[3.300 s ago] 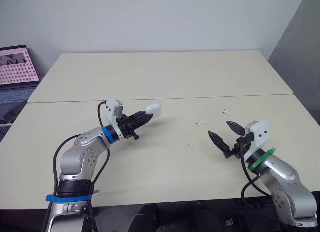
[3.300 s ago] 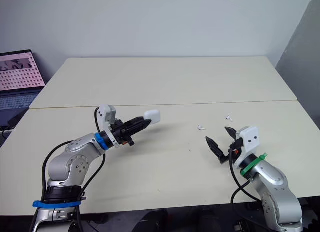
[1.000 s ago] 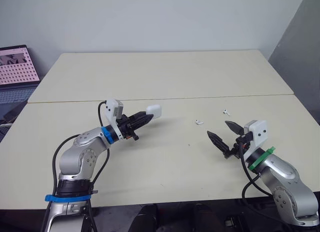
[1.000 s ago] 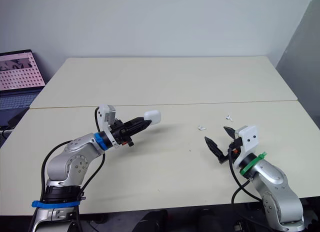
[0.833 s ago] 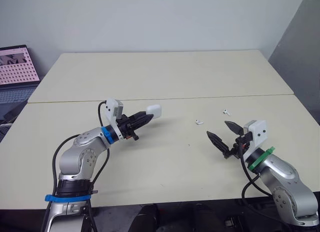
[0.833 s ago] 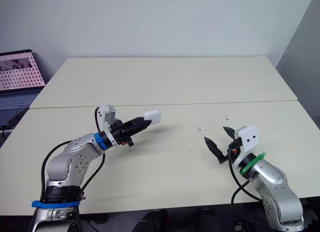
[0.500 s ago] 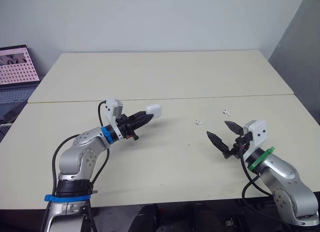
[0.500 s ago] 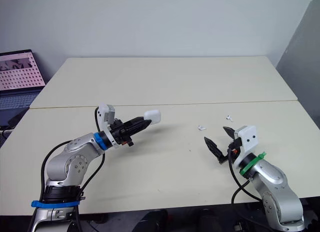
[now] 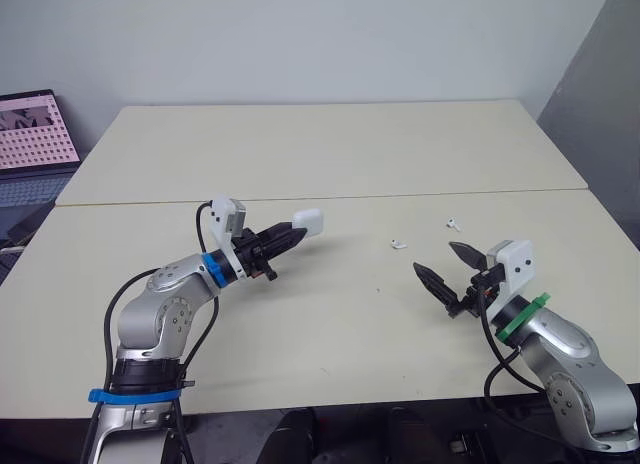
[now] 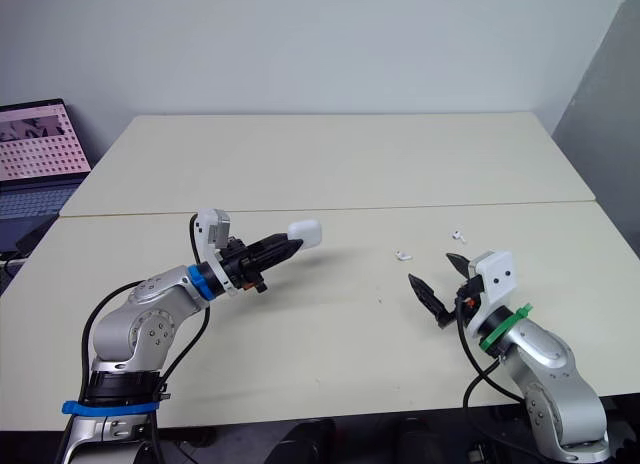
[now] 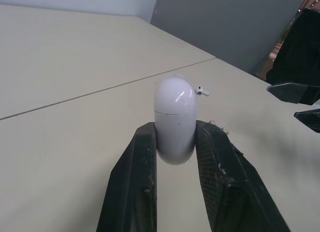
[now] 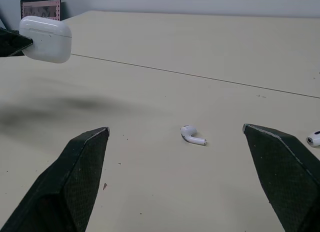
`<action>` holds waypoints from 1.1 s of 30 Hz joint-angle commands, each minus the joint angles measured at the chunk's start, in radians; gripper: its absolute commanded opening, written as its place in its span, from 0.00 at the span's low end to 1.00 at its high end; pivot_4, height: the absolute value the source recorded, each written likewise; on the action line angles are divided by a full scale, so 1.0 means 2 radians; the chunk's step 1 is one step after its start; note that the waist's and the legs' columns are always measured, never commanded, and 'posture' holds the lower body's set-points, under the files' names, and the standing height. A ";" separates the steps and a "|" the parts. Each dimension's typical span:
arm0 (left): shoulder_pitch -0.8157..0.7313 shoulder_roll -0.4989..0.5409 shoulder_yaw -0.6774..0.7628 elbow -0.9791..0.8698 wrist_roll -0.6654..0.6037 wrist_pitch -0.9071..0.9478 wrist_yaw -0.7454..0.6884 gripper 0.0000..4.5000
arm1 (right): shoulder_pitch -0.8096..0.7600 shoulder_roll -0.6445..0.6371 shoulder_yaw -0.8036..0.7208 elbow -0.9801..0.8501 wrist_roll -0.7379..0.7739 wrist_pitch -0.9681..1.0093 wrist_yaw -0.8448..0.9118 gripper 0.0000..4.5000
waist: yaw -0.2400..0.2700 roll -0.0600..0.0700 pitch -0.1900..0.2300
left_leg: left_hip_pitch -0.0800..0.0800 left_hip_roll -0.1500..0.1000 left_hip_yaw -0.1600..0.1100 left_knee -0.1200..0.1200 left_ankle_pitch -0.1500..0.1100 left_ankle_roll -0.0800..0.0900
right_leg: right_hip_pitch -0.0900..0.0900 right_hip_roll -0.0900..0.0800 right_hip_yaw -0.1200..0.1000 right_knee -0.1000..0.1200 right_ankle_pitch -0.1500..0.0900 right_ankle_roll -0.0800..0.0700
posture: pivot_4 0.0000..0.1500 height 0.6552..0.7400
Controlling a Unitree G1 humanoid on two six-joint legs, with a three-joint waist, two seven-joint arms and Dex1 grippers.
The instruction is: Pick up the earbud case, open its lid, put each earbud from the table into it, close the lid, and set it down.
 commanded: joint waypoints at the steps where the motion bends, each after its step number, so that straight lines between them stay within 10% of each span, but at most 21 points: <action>1: -0.006 0.005 0.002 -0.022 -0.011 -0.004 -0.005 0.16 | -0.009 -0.006 0.001 -0.010 0.003 -0.008 0.001 0.99 | 0.000 0.000 0.000 | 0.000 0.000 0.000 0.000 0.000 0.000 | 0.000 0.000 0.000 0.000 0.000 0.000 | 1.00 1.00; 33: -0.007 0.007 -0.004 -0.028 -0.018 -0.003 -0.008 0.16 | -0.026 -0.020 0.012 0.005 -0.005 -0.012 0.006 0.99 | 0.000 0.000 0.000 | 0.000 0.000 0.000 0.000 0.000 0.000 | 0.000 0.000 0.000 0.000 0.000 0.000 | 1.00 1.00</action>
